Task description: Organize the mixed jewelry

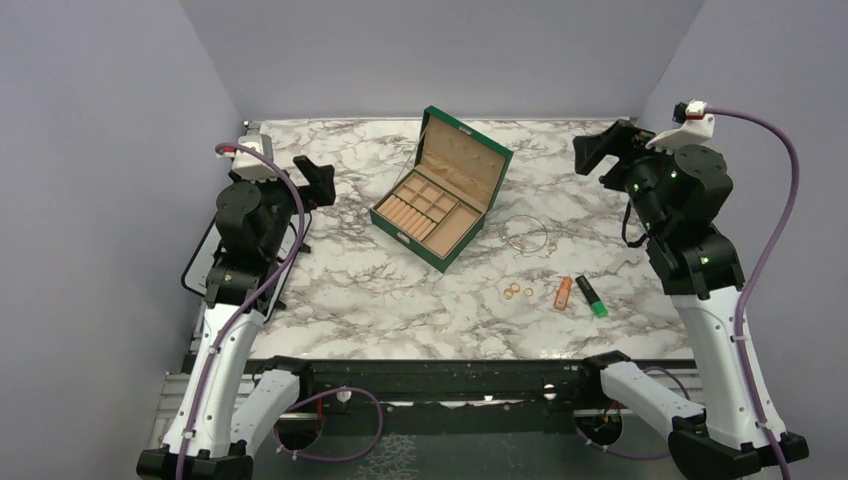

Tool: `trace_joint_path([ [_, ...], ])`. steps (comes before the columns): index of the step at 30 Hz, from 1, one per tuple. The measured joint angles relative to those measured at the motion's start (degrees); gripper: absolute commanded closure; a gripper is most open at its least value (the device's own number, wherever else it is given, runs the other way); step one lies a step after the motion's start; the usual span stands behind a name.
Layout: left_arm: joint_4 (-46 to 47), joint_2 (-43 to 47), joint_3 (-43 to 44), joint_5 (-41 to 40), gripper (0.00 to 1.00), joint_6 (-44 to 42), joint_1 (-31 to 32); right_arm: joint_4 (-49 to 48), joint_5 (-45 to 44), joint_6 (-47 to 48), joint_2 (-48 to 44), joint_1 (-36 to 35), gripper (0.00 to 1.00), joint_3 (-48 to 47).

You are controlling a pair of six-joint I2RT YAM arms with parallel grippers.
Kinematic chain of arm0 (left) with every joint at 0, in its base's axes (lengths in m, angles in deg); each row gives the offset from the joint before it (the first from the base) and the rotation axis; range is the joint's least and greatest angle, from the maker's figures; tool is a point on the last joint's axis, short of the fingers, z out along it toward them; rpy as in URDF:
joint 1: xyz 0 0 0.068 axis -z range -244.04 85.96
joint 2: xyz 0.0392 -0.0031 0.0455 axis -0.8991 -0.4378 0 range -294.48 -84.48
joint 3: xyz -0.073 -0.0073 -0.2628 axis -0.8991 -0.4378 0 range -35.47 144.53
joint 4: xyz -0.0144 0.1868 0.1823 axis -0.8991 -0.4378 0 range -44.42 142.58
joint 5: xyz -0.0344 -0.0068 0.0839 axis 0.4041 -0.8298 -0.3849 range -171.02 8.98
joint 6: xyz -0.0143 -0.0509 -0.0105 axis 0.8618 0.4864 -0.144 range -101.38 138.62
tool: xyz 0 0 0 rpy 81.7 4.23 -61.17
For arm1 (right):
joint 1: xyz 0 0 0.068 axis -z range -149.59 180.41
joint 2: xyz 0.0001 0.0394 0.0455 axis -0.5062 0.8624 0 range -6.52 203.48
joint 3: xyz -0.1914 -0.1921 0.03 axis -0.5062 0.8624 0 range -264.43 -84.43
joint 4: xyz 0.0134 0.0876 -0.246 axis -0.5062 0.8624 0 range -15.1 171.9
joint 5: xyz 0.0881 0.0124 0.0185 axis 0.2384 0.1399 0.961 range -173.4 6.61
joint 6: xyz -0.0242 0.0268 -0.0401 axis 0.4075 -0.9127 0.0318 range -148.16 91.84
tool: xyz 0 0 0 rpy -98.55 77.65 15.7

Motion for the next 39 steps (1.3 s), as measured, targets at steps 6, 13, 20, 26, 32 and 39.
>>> trace_joint_path([
  [6,3.54,-0.11,-2.36,0.66,0.01,1.66,-0.11,-0.48,6.51,-0.28,0.5,0.02,0.02,4.85],
  [13,3.28,4.37,-9.55,2.75,0.01,5.35,-0.15,-0.5,16.81,-4.17,3.06,0.09,0.05,13.2],
  [20,0.33,10.78,-15.87,7.58,0.01,11.65,-0.39,-6.62,32.57,-14.29,7.67,0.33,0.1,29.55],
  [26,-0.39,9.07,-20.28,11.69,0.01,14.78,-0.42,-17.33,35.1,-22.99,19.34,-3.08,0.15,36.26],
  [32,3.21,3.28,-20.28,12.94,0.01,15.13,-0.42,-22.8,30.64,-26.43,32.09,-10.6,0.24,29.07],
  [39,10.99,-1.38,-22.01,13.27,0.01,16.65,-0.42,-24.48,23.41,-28.87,40.5,-15.08,0.29,23.91],
])
